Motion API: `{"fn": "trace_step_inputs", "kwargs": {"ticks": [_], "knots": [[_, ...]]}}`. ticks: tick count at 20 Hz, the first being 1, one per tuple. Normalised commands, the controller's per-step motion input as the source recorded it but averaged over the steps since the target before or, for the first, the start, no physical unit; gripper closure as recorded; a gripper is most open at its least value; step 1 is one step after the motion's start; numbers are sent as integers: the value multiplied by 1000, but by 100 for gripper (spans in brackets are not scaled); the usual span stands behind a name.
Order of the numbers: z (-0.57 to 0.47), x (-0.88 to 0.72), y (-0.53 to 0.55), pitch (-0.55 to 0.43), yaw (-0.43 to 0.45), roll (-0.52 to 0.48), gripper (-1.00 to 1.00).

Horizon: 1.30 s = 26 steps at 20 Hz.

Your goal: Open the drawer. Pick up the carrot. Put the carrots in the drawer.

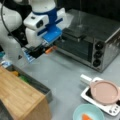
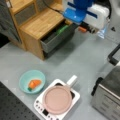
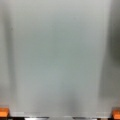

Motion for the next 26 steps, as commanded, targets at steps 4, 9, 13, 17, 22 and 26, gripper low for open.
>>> {"fn": "trace_step_inputs", "kwargs": {"ticks": [4,9,13,17,22,26], "knots": [[-8,20,9,7,58,30,-100],[-26,56,44,-10,11,52,-100],[-71,61,78,-59,16,77,-100],[-113,54,116,-104,33,125,-100],[-88,0,114,-91,25,99,-100],[-116,-47,63,-76,11,48,-100]]}}
